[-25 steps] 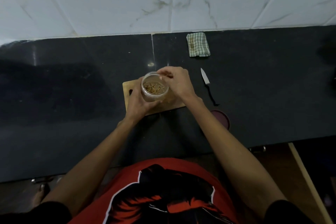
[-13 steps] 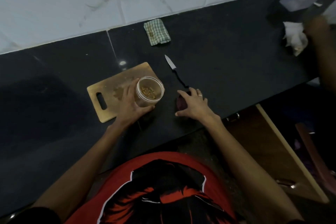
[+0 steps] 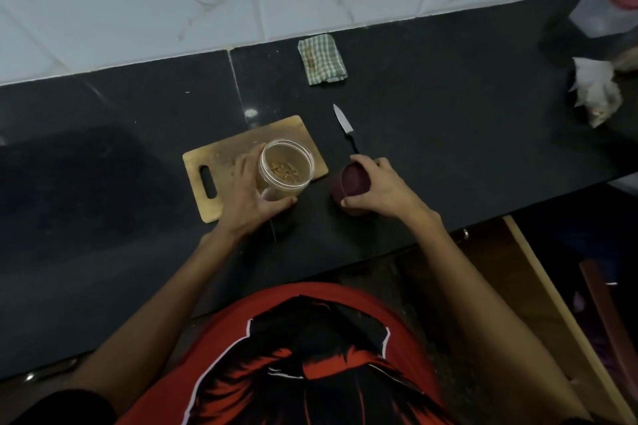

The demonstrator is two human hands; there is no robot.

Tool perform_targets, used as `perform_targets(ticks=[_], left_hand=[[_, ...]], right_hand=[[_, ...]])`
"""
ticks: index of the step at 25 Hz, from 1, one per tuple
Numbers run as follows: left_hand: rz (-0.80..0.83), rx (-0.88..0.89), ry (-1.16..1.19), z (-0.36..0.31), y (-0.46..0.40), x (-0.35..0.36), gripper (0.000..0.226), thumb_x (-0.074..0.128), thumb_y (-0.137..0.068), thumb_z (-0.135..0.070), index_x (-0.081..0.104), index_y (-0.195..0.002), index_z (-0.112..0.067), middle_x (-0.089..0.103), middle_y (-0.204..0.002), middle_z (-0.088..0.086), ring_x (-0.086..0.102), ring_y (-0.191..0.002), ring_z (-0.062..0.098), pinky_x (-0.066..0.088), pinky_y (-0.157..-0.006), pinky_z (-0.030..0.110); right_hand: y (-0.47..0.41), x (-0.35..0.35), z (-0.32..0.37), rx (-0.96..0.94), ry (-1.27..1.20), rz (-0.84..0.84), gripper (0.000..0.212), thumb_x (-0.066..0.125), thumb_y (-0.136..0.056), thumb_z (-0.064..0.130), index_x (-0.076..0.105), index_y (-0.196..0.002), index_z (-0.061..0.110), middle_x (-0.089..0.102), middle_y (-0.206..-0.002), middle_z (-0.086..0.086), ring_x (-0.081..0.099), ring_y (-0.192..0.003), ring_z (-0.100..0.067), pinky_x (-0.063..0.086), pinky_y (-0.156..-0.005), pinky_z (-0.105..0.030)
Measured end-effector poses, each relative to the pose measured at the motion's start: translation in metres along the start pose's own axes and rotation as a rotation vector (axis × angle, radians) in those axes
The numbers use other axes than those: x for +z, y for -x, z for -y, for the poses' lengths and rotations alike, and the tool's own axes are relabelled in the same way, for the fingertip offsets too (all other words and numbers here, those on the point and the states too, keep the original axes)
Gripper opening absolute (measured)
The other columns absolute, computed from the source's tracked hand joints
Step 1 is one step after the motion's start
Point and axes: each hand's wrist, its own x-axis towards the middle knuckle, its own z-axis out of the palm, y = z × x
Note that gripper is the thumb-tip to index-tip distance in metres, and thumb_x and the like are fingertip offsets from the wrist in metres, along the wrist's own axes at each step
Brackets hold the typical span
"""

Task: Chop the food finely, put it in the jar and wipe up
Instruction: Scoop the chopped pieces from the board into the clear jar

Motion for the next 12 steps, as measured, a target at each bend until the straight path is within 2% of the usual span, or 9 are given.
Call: perform_targets(ticks=[4,6,9,12], left_hand=[[-0.039,-0.025,0.019,0.006,0.000,-0.020,0.101,0.074,-0.058,-0.060,0.029,-0.142,-0.026,0.035,-0.138,0.002,0.032,-0.128,0.011,0.030,-0.105,0.027],[-0.068,-0.038,0.010,0.008,-0.002,-0.031,0.102,0.074,-0.057,-0.057,0.027,-0.143,-0.025,0.034,-0.141,0.002,0.031,-0.131,0.013,0.030,-0.106,0.030],[-0.120,-0.052,-0.030,0.009,-0.008,-0.048,0.104,0.079,-0.059,-0.045,0.025,-0.144,-0.020,0.035,-0.144,0.002,0.033,-0.131,0.015,0.032,-0.110,0.039],[-0.160,-0.113,-0.071,0.011,-0.017,-0.065,0.104,0.085,-0.060,-0.034,0.025,-0.144,-0.021,0.037,-0.141,0.001,0.034,-0.128,0.016,0.037,-0.105,0.039]], right_hand=[[-0.019,-0.023,0.042,-0.194,-0.144,0.012,0.090,0.083,-0.073,0.039,0.034,-0.149,0.031,0.039,-0.134,-0.001,0.044,-0.124,-0.017,0.038,-0.103,-0.029],[-0.032,-0.031,0.064,-0.288,-0.178,0.046,0.090,0.084,-0.072,0.042,0.036,-0.148,0.030,0.040,-0.132,0.002,0.044,-0.127,-0.016,0.038,-0.108,-0.032],[-0.052,-0.037,0.100,-0.423,-0.114,0.101,0.086,0.082,-0.074,0.041,0.036,-0.146,0.035,0.041,-0.137,-0.004,0.045,-0.128,-0.021,0.040,-0.110,-0.039],[-0.068,-0.039,0.134,-0.519,-0.045,0.170,0.082,0.081,-0.077,0.038,0.036,-0.145,0.036,0.040,-0.135,-0.005,0.045,-0.127,-0.025,0.040,-0.110,-0.041]])
